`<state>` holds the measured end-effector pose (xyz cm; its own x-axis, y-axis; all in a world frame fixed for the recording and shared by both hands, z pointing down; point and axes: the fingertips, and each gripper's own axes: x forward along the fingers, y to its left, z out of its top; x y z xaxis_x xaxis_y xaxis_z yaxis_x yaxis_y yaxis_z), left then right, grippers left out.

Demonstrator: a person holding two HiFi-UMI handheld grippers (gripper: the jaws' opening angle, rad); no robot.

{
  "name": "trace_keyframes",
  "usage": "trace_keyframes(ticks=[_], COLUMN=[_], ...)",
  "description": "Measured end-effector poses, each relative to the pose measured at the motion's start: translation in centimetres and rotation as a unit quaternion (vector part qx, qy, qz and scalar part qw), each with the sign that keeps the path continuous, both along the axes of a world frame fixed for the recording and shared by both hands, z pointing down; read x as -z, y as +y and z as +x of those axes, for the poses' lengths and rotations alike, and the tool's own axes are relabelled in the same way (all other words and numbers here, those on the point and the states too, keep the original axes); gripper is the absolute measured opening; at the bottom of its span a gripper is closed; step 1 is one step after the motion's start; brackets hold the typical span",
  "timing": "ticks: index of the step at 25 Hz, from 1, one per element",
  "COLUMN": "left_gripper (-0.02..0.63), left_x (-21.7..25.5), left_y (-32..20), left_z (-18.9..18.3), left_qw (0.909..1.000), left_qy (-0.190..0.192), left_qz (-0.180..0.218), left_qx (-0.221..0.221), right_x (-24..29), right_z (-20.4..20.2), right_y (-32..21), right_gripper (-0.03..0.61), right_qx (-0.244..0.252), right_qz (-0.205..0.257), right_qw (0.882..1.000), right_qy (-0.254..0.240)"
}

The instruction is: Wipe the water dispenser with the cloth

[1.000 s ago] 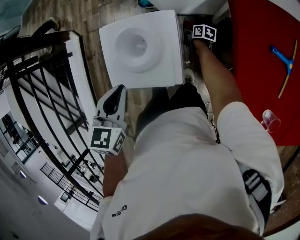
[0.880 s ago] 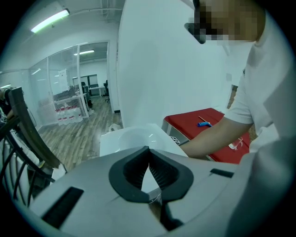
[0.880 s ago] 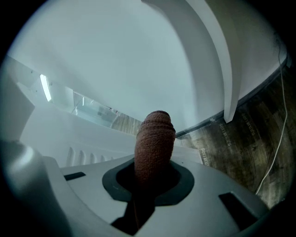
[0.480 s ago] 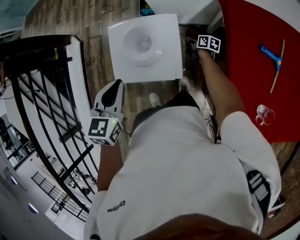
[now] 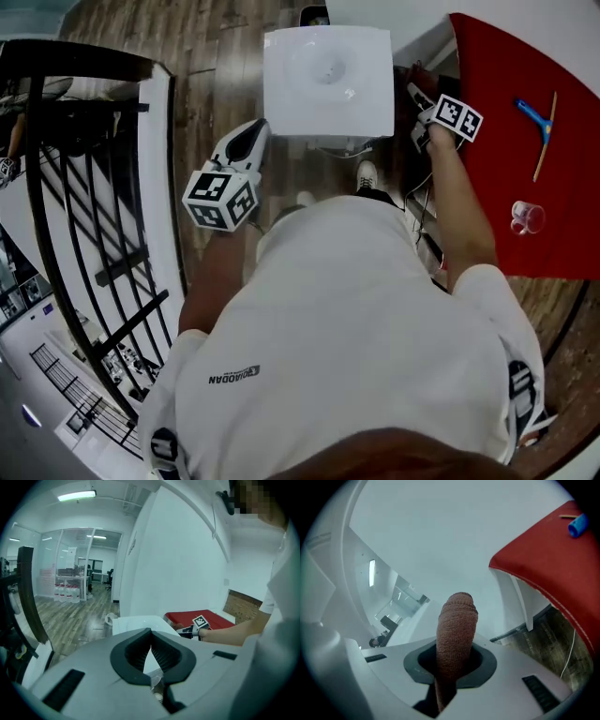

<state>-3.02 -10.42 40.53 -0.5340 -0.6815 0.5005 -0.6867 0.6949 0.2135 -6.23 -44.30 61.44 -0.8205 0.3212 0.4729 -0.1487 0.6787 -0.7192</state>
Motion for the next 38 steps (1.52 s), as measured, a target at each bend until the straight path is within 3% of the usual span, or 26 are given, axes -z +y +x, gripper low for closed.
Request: trace_keyframes(ticks=[6, 11, 19, 25, 30, 38], left_gripper=[-0.008, -0.008, -0.008, -0.008, -0.008, -0.008], left_x=[-0.6, -2.4, -3.6, -3.1, -3.2, -2.4], left_y=[2.7, 3.7, 7.4, 11.1, 11.0, 11.2], left_z=[0.1, 1.0, 2.4, 3.8, 5.6, 5.2], left_qw=[0.9997, 0.9978, 0.9982, 0.9990, 0.9989, 0.9988], left_qy=[-0.011, -0.036, -0.038, -0.034, -0.032, -0.034], left_qz=[0.020, 0.021, 0.035, 0.026, 0.029, 0.027], left_qx=[-0.009, -0.051, -0.030, -0.012, -0.015, -0.025], right_x=[10.8, 15.5, 13.8, 12.7, 11.6, 10.6], right_z=[4.3, 6.0, 3.1, 0.5, -0.8, -0.1], right_y=[2.4, 9.1, 24.7, 32.9, 34.0, 31.6], right_gripper=[0.051, 0.051, 0.051, 0.051, 0.051, 0.051], right_qx=[-0.047, -0.008, 0.124, 0.171, 0.168, 0.140], right_qz=[-0.006, -0.041, -0.070, -0.088, -0.095, -0.097], right_qw=[0.996, 0.993, 0.987, 0.980, 0.981, 0.985], right_qy=[-0.074, -0.107, -0.074, -0.049, -0.029, -0.013])
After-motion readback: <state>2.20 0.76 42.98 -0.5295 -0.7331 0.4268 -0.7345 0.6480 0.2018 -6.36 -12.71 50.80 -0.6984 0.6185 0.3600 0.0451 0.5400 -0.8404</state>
